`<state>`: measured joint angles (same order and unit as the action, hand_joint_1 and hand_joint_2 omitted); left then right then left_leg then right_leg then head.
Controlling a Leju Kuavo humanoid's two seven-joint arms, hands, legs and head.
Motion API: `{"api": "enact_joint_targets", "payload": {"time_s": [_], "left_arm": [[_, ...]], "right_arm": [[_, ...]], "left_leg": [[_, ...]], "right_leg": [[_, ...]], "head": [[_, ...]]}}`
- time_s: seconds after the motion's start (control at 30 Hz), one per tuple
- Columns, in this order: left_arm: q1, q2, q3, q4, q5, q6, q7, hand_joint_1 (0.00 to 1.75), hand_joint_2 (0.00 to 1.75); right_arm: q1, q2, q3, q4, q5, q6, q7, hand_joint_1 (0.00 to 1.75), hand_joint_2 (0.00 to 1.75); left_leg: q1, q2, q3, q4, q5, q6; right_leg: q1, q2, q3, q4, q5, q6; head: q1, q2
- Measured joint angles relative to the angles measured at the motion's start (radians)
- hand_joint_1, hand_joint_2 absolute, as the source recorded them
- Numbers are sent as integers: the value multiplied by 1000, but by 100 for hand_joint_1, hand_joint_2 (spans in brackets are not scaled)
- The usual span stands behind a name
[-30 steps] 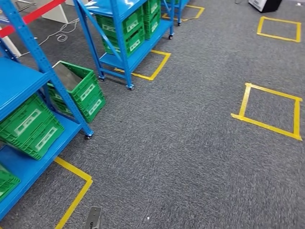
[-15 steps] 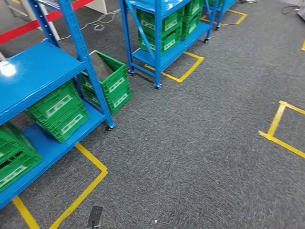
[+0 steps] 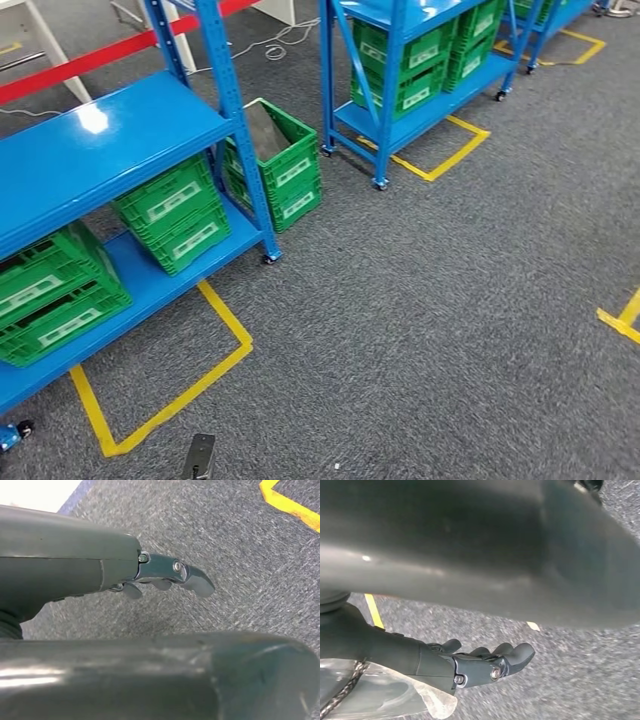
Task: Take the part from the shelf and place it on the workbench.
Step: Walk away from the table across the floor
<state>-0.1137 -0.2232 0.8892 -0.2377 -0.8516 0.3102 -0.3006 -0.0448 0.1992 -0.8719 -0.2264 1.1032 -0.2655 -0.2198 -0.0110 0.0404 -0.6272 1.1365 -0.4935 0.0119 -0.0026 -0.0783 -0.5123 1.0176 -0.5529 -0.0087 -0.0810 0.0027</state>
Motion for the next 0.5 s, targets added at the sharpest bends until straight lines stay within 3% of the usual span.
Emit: {"api": "enact_joint_targets", "payload": {"time_s": [0.07,0.1,0.17,0.23,0.3,0.37,0.4,0.43,0.5], "left_arm": [[-6,0,0,0,-1,2,-1,0,0],[-8,0,0,0,0,2,-1,0,0],[-7,0,0,0,1,3,0,0,0],[-10,-1,0,0,3,8,6,0,0],[-18,-4,0,0,3,15,17,0,0],[-23,-7,0,0,4,22,29,0,0],[-23,-8,0,0,4,25,33,0,0],[-24,-9,0,0,5,27,37,0,0],[-25,-10,0,0,6,32,45,0,0]], "right_arm": [[0,0,0,1,-1,0,0,0,0],[-1,0,0,2,-2,0,-1,0,0],[-5,-1,0,2,-5,0,-5,0,0],[-8,-2,0,1,-13,1,-14,0,0],[-7,-5,-1,1,-19,5,-16,0,0],[-5,-8,-1,2,-19,11,-9,0,0],[-5,-10,-1,2,-18,14,-4,0,0],[-4,-11,-1,2,-16,15,-1,0,0],[-5,-14,-1,2,-7,16,10,0,0]], "left_leg": [[-14,44,39,-86,16,15],[-18,49,41,-95,10,18],[-15,24,43,-107,13,22],[-6,-3,50,-120,20,29],[0,-30,51,-123,23,36],[2,-59,51,-123,23,37],[4,-73,52,-122,22,36],[6,-88,54,-120,21,33],[10,-114,54,-113,16,22]], "right_leg": [[5,-22,5,1,-8,7],[8,-35,6,0,-10,11],[7,-48,10,0,-16,19],[4,-3,-8,46,-47,28],[-2,58,-71,167,-102,36],[-7,75,-136,273,-128,44],[-10,77,-146,278,-111,47],[-13,79,-138,243,-76,50],[-21,112,-88,114,-1,59]], "head": [[0,0],[1,0],[4,0],[8,0],[12,0],[12,0],[12,0],[12,0],[12,0]]}}
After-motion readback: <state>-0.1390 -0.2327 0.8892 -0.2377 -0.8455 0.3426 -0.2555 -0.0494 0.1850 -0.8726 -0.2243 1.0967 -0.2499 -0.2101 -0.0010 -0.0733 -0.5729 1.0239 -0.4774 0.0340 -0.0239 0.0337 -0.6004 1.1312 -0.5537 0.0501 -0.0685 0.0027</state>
